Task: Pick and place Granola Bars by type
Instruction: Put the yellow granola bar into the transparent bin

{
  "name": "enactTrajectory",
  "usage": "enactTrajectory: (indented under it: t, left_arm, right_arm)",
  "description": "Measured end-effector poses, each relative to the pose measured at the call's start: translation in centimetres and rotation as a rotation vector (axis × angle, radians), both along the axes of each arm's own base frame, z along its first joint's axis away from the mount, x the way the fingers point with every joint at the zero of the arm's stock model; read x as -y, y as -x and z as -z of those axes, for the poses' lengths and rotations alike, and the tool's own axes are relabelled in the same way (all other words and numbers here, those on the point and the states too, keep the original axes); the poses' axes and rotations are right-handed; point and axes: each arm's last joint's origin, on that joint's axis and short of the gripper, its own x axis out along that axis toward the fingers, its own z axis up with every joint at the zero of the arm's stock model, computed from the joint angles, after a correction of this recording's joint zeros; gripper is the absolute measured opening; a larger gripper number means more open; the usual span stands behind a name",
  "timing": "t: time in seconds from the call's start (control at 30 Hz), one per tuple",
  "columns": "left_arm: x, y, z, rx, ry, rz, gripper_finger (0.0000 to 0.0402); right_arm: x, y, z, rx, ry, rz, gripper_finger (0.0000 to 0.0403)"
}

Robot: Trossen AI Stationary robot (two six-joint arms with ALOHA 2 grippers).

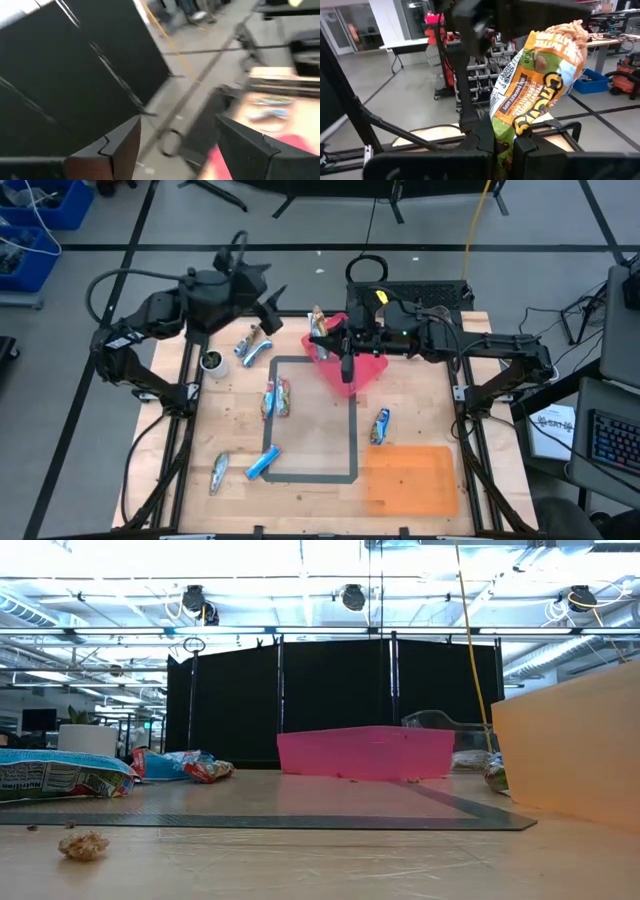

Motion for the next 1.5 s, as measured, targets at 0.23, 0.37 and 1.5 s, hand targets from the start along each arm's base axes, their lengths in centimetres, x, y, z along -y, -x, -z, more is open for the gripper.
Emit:
enactTrajectory:
  t: [0.23, 0.37, 1.5]
  left_arm:
    - [0.4, 0.5, 2.0, -0.030, 0.283, 0.063, 0.0247]
    - [0.3, 0.9, 2.7, -0.053, 0.362, 0.030, 0.0238]
    - [0.3, 15.9, 0.4, 0.021, 0.442, -0.144, 0.0219]
  right_arm:
    - [1.0, 0.2, 0.8, -0.086, 0.027, 0.036, 0.0008]
    - [1.6, 0.5, 1.0, -0.132, 0.038, 0.074, 0.0008]
    - [7.3, 10.9, -0.1, -0.486, 0.131, 0.580, 0.0005]
